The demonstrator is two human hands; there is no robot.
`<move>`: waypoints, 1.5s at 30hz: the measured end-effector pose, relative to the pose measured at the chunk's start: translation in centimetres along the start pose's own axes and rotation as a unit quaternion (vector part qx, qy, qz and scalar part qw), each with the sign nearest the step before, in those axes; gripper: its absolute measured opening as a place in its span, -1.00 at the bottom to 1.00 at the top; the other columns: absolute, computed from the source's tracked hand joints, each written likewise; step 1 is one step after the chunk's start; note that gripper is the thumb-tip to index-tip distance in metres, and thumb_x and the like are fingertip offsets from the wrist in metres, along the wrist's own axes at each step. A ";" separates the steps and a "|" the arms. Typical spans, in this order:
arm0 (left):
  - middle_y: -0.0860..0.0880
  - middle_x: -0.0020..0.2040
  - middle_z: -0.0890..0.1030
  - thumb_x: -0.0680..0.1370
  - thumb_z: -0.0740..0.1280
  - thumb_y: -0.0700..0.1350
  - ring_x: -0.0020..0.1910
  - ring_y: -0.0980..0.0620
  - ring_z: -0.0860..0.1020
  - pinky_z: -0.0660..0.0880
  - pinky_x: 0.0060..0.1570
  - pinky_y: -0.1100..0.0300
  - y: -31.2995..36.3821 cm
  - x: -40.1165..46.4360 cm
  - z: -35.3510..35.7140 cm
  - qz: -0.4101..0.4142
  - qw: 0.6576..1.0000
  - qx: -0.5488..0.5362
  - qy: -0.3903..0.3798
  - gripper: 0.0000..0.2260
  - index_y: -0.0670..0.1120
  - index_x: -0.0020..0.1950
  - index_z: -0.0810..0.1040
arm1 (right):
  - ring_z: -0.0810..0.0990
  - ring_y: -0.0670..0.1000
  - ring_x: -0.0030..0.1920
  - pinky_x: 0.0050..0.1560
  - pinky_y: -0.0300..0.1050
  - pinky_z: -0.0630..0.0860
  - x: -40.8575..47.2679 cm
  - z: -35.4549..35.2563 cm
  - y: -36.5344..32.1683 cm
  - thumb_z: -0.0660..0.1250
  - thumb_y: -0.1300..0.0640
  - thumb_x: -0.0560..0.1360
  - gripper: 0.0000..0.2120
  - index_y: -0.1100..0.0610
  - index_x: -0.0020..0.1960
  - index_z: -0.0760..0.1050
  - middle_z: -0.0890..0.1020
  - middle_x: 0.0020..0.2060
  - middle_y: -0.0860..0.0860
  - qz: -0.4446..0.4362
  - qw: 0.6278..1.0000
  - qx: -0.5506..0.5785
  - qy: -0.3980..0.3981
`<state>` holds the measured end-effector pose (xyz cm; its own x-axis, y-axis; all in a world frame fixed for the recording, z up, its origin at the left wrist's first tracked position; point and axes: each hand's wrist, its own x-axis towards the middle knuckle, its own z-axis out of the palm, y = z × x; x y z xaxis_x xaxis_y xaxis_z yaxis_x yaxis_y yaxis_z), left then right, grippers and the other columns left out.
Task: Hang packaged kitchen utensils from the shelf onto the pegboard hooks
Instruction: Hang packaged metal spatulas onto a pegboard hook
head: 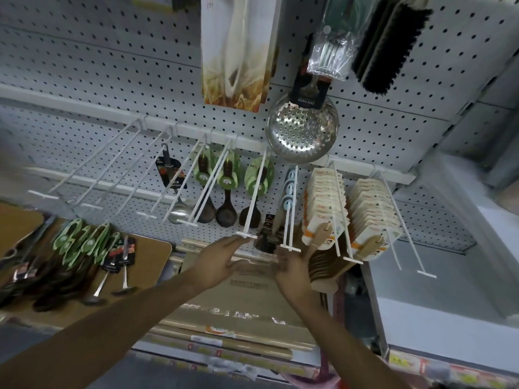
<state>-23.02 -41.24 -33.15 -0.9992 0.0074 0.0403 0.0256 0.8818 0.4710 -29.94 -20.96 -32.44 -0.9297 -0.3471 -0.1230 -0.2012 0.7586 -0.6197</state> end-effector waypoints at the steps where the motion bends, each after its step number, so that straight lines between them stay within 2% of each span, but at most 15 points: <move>1: -0.02 0.45 0.46 0.55 0.06 0.36 0.38 -0.04 0.46 0.40 0.29 0.16 -0.7 -0.8 -0.8 0.012 1.000 0.016 0.006 -0.33 0.03 0.55 0.31 | 0.62 0.05 0.09 0.12 -0.02 0.55 -0.2 -0.1 -0.3 0.26 0.05 0.43 -0.60 0.02 0.27 0.51 0.65 0.08 0.01 -0.024 0.999 -0.024 -0.019; 2: 0.00 0.45 0.46 0.53 0.00 0.41 0.38 -0.02 0.46 0.42 0.30 0.15 -1.4 -1.5 -1.6 0.024 0.999 0.028 0.016 -0.30 0.04 0.55 0.31 | 0.59 0.04 0.16 0.20 -0.05 0.51 -0.3 -0.1 -0.6 0.28 0.10 0.46 -0.56 0.03 0.34 0.47 0.62 0.17 0.02 -0.058 0.996 -0.042 -0.046; 4: 0.04 0.44 0.46 0.55 0.04 0.39 0.37 0.03 0.46 0.45 0.30 0.14 -3.1 -3.2 -3.1 0.035 0.997 0.055 0.028 -0.35 0.07 0.54 0.31 | 0.46 0.02 0.32 0.34 -0.12 0.38 -0.4 0.1 -1.5 0.29 0.18 0.51 -0.52 0.04 0.42 0.38 0.50 0.33 0.00 -0.147 0.982 -0.082 -0.090; 8: 0.07 0.40 0.49 0.58 0.11 0.36 0.32 0.08 0.49 0.54 0.23 0.11 -5.5 -7.0 -6.4 0.031 0.994 0.086 0.064 -0.41 0.10 0.53 0.32 | 0.36 0.03 0.38 0.37 -0.09 0.32 0.1 1.3 -4.2 0.29 0.11 0.55 -0.53 0.03 0.45 0.34 0.44 0.37 0.00 -0.287 0.943 -0.126 -0.113; 11: 0.08 0.38 0.50 0.59 0.19 0.29 0.31 0.11 0.47 0.46 0.24 0.22 -6.9 -10.1 -8.8 0.034 0.991 0.100 0.076 -0.45 0.06 0.51 0.36 | 0.35 0.02 0.40 0.37 -0.14 0.28 0.4 2.6 -7.3 0.30 0.06 0.57 -0.52 0.03 0.46 0.33 0.43 0.39 -0.02 -0.350 0.921 -0.129 -0.114; 15: 0.09 0.39 0.50 0.59 0.29 0.23 0.35 0.11 0.46 0.46 0.29 0.19 -9.1 -14.1 -11.4 0.031 0.987 0.123 0.096 -0.49 0.04 0.47 0.41 | 0.32 0.00 0.42 0.37 -0.13 0.27 -0.2 4.3 -11.4 0.30 0.07 0.55 -0.48 0.04 0.48 0.31 0.40 0.41 -0.02 -0.408 0.898 -0.127 -0.110; 19: 0.10 0.36 0.53 0.56 0.36 0.19 0.35 0.14 0.45 0.34 0.32 0.29 -11.4 -17.9 -13.5 0.010 0.983 0.128 0.129 -0.51 0.03 0.44 0.45 | 0.33 -0.01 0.42 0.37 -0.12 0.28 -1.4 6.5 -15.6 0.29 -0.01 0.54 -0.46 0.03 0.49 0.30 0.40 0.41 -0.03 -0.454 0.875 -0.127 -0.113; 23: 0.16 0.40 0.48 0.56 0.32 0.25 0.39 0.20 0.40 0.34 0.34 0.31 -14.3 -21.9 -15.7 -0.018 0.982 0.132 0.138 -0.49 0.10 0.46 0.42 | 0.31 -0.04 0.42 0.37 -0.16 0.25 -2.5 9.4 -19.7 0.32 -0.02 0.55 -0.45 0.00 0.49 0.28 0.39 0.42 -0.07 -0.480 0.860 -0.133 -0.114; 28: 0.16 0.40 0.48 0.55 0.33 0.26 0.38 0.17 0.43 0.43 0.32 0.24 -19.9 -27.2 -18.8 -0.023 0.982 0.122 0.142 -0.51 0.11 0.43 0.46 | 0.29 -0.06 0.42 0.34 -0.25 0.15 -4.7 14.0 -26.0 0.32 -0.03 0.54 -0.43 0.00 0.51 0.26 0.38 0.43 -0.07 -0.489 0.853 -0.136 -0.124; 32: 0.21 0.43 0.44 0.57 0.25 0.30 0.39 0.18 0.42 0.44 0.30 0.25 -25.6 -31.7 -21.3 -0.045 0.982 0.113 0.142 -0.52 0.18 0.45 0.41 | 0.33 -0.05 0.40 0.32 -0.13 0.36 -6.5 19.0 -31.2 0.31 -0.06 0.54 -0.45 -0.01 0.49 0.29 0.42 0.40 -0.07 -0.494 0.850 -0.130 -0.126; 34: 0.22 0.44 0.43 0.57 0.25 0.31 0.40 0.17 0.42 0.49 0.28 0.17 -28.8 -33.9 -22.3 -0.053 0.983 0.110 0.141 -0.51 0.18 0.46 0.40 | 0.34 -0.05 0.39 0.29 -0.10 0.41 -7.4 21.8 -33.8 0.32 -0.05 0.53 -0.45 -0.01 0.48 0.30 0.43 0.39 -0.07 -0.493 0.850 -0.136 -0.129; 38: 0.16 0.44 0.44 0.57 0.24 0.30 0.41 0.11 0.42 0.52 0.26 0.08 -34.2 -38.1 -24.0 -0.065 0.986 0.095 0.122 -0.50 0.14 0.46 0.41 | 0.37 0.00 0.39 0.34 -0.08 0.37 -8.7 26.8 -38.9 0.37 -0.03 0.52 -0.44 0.03 0.47 0.32 0.45 0.38 -0.03 -0.503 0.841 -0.150 -0.130; 41: 0.09 0.46 0.43 0.57 0.28 0.25 0.43 0.05 0.39 0.48 0.30 0.10 -38.2 -40.3 -25.0 -0.084 0.989 0.094 0.080 -0.48 0.08 0.49 0.40 | 0.37 0.04 0.38 0.36 -0.10 0.30 -8.9 30.2 -42.2 0.38 -0.02 0.52 -0.44 0.08 0.47 0.33 0.45 0.38 0.03 -0.495 0.844 -0.152 -0.143; 45: 0.06 0.47 0.42 0.57 0.32 0.19 0.42 0.03 0.40 0.44 0.28 0.15 -43.8 -42.0 -25.6 -0.121 0.988 0.060 0.071 -0.50 0.07 0.48 0.41 | 0.34 0.07 0.43 0.40 0.04 0.34 -7.7 35.4 -45.1 0.29 -0.11 0.55 -0.41 0.07 0.50 0.29 0.41 0.42 0.05 -0.481 0.837 -0.182 -0.189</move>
<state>18.65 -92.27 -32.99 -0.9605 -0.2701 0.0671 -0.2266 0.8989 0.3751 -2.83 -71.99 -30.98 -0.1348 -0.9907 0.0184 -0.9445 0.1229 -0.3046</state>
